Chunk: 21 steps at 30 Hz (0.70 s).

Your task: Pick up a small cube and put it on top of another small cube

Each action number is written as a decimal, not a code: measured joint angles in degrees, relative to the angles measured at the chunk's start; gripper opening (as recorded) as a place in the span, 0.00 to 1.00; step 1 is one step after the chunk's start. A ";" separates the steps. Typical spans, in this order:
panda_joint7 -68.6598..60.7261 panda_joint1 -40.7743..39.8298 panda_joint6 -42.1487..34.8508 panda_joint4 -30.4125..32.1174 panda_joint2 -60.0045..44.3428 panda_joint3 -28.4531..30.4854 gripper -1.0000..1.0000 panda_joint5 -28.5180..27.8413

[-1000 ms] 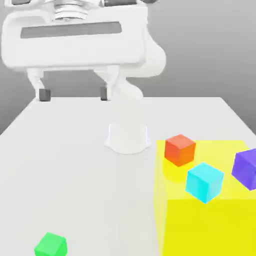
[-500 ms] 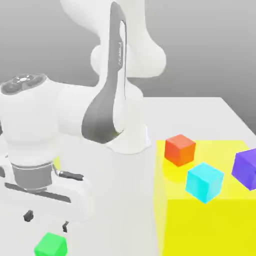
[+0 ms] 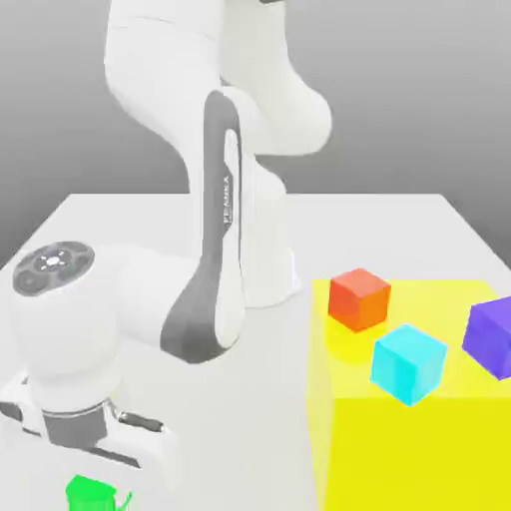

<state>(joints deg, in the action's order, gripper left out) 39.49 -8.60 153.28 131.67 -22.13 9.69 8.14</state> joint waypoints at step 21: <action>53.94 12.15 -28.50 6.48 36.93 -12.16 0.00 -0.40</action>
<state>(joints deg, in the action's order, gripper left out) 93.43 3.55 124.78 138.15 14.80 -2.47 7.74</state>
